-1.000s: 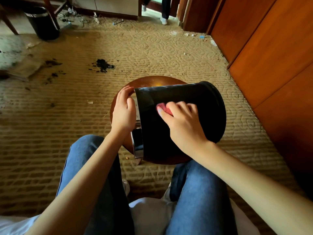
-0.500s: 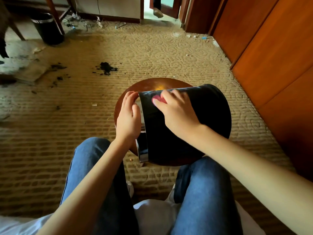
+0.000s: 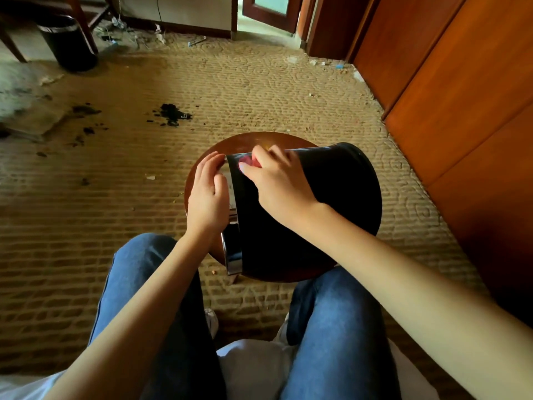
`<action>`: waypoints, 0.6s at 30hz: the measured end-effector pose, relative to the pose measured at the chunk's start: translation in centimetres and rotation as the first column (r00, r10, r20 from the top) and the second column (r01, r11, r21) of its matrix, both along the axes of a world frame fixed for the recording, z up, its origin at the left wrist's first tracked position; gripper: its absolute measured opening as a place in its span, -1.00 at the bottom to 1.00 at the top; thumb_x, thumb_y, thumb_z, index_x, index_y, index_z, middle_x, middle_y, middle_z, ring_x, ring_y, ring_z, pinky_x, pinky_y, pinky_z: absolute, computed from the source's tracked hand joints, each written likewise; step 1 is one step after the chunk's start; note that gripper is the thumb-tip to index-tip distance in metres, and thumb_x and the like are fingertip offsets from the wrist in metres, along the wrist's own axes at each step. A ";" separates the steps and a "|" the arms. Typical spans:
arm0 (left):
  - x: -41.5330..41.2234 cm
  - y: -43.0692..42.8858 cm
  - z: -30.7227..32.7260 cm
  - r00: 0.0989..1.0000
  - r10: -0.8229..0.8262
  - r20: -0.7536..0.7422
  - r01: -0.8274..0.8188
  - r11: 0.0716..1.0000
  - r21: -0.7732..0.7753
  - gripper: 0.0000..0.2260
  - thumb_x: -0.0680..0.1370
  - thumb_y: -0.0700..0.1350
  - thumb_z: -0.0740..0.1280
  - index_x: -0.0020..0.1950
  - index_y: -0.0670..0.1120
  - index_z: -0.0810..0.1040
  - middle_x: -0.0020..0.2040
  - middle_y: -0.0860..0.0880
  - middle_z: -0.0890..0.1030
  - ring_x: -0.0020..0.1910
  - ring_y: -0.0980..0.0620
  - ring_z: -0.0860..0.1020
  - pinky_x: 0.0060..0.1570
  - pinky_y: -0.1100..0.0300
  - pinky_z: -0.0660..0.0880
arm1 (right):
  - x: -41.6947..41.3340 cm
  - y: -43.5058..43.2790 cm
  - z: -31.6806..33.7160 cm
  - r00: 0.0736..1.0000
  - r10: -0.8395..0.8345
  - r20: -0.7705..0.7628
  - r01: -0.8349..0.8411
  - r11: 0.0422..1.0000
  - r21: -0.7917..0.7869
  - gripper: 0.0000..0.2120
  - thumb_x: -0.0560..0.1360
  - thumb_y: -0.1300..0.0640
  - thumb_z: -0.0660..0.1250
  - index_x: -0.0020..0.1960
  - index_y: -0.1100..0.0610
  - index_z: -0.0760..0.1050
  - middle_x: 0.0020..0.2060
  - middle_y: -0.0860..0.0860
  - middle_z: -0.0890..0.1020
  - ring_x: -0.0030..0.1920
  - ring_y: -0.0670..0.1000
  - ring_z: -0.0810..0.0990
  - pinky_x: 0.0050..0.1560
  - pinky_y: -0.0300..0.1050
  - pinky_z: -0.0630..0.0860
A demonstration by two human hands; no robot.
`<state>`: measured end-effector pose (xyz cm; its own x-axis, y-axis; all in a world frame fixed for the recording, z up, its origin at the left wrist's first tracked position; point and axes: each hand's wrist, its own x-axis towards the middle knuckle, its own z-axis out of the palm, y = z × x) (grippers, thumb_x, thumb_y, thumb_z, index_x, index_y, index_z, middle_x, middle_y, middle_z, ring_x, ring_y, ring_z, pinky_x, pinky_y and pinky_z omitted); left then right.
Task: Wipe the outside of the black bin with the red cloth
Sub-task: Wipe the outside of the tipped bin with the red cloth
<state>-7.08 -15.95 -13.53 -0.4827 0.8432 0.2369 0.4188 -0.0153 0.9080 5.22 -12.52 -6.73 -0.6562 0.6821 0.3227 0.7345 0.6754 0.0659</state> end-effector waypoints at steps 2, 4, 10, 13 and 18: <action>-0.2 0.6 0.2 0.999 0.003 0.032 -0.002 1.000 -0.008 -0.54 0.54 -0.08 0.00 0.40 -0.11 0.40 0.42 -0.04 0.39 0.40 0.11 0.32 0.41 0.22 0.21 | 1.9 -1.9 -1.4 0.993 0.070 -0.097 -0.066 0.997 0.052 -0.69 0.34 0.37 0.38 0.07 0.19 0.62 -0.08 0.14 0.56 -0.10 0.20 0.51 -0.13 -0.01 0.35; -0.3 1.1 0.3 0.998 0.001 0.066 0.000 1.000 -0.006 -0.54 0.54 -0.08 0.00 0.39 -0.12 0.41 0.41 -0.06 0.40 0.40 0.08 0.33 0.44 0.11 0.23 | 4.0 -4.0 -2.7 0.985 0.156 -0.076 -0.149 0.985 0.090 -0.71 0.42 0.35 0.29 0.11 0.19 0.61 -0.06 0.14 0.58 -0.08 0.18 0.51 -0.10 -0.01 0.31; 0.0 0.4 0.1 0.999 0.006 0.032 -0.006 1.000 0.005 -0.56 0.55 -0.13 0.01 0.39 -0.15 0.41 0.41 -0.07 0.41 0.40 0.06 0.33 0.43 0.11 0.24 | 2.4 -2.6 -1.5 0.992 0.114 -0.049 -0.109 0.989 0.098 -0.71 0.44 0.28 0.23 0.09 0.16 0.62 -0.09 0.11 0.57 -0.11 0.18 0.52 -0.13 0.00 0.34; 0.3 -0.4 -0.1 1.000 -0.013 0.011 0.013 0.999 0.029 -0.53 0.53 -0.12 0.00 0.39 -0.15 0.41 0.41 -0.05 0.40 0.41 0.11 0.31 0.43 0.18 0.22 | -0.5 -0.3 0.4 1.000 0.024 0.010 -0.024 1.000 -0.016 -0.74 0.43 0.31 0.26 0.05 0.14 0.61 -0.02 0.11 0.52 0.01 0.20 0.48 -0.06 0.03 0.30; 0.1 -0.2 0.0 0.999 -0.021 0.028 0.020 0.999 0.028 -0.52 0.53 -0.11 -0.01 0.40 -0.16 0.41 0.42 -0.06 0.40 0.41 0.10 0.31 0.41 0.25 0.21 | -0.5 -0.5 -0.2 1.000 0.020 -0.015 -0.020 1.000 0.018 -0.73 0.39 0.34 0.33 0.05 0.16 0.61 -0.04 0.11 0.53 -0.03 0.19 0.48 -0.09 0.01 0.34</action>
<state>-6.94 -16.18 -13.56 -0.4722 0.8463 0.2465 0.3925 -0.0486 0.9185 4.71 -13.06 -6.94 -0.6648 0.6628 0.3445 0.7218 0.6888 0.0674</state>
